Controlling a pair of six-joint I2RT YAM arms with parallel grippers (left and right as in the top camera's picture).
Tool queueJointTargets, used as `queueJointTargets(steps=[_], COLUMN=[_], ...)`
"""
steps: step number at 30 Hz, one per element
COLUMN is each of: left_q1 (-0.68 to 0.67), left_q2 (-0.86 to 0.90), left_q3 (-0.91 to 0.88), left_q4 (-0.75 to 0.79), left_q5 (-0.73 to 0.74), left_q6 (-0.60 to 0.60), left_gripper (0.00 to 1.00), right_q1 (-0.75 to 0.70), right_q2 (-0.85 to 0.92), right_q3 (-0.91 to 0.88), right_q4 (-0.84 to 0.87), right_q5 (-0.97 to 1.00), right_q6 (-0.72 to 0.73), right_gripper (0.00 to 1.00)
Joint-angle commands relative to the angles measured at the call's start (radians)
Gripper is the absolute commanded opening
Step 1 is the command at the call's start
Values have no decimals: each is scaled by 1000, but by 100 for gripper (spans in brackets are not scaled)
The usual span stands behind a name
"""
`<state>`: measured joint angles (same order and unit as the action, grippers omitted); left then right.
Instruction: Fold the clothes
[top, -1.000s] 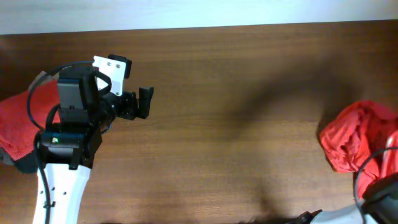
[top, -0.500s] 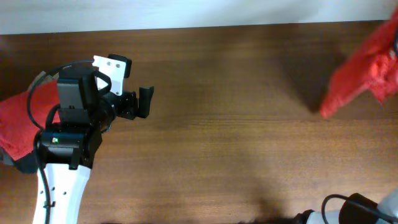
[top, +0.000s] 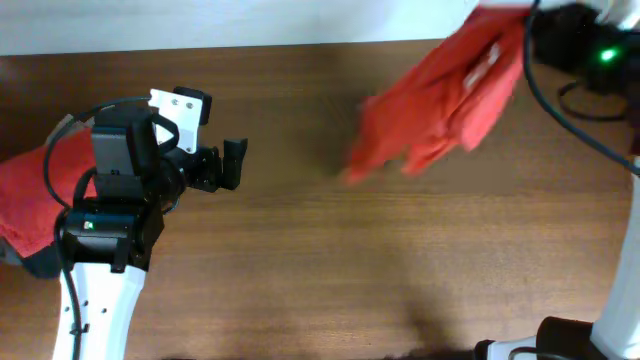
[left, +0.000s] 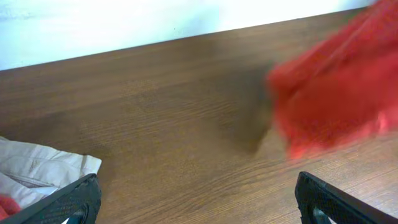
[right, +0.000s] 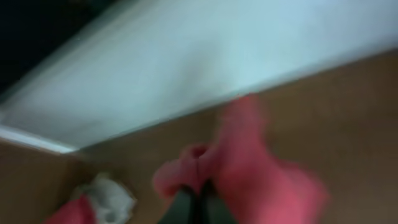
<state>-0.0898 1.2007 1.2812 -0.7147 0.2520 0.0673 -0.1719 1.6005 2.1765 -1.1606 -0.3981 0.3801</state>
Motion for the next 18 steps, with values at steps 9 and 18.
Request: queueJointTargets(steps=[9, 18], left_q1=[-2, -2], left_q2=[2, 2], left_q3=[20, 20], left_q4=[7, 2], left_q5=[16, 67], left_q6=[16, 16], left_gripper=[99, 99], right_q1=[35, 37], right_q2=[133, 229], right_q3=[15, -2], right_q4=[-264, -452], right_q5=[554, 360], right_q6=[-29, -146], right_gripper=[31, 61])
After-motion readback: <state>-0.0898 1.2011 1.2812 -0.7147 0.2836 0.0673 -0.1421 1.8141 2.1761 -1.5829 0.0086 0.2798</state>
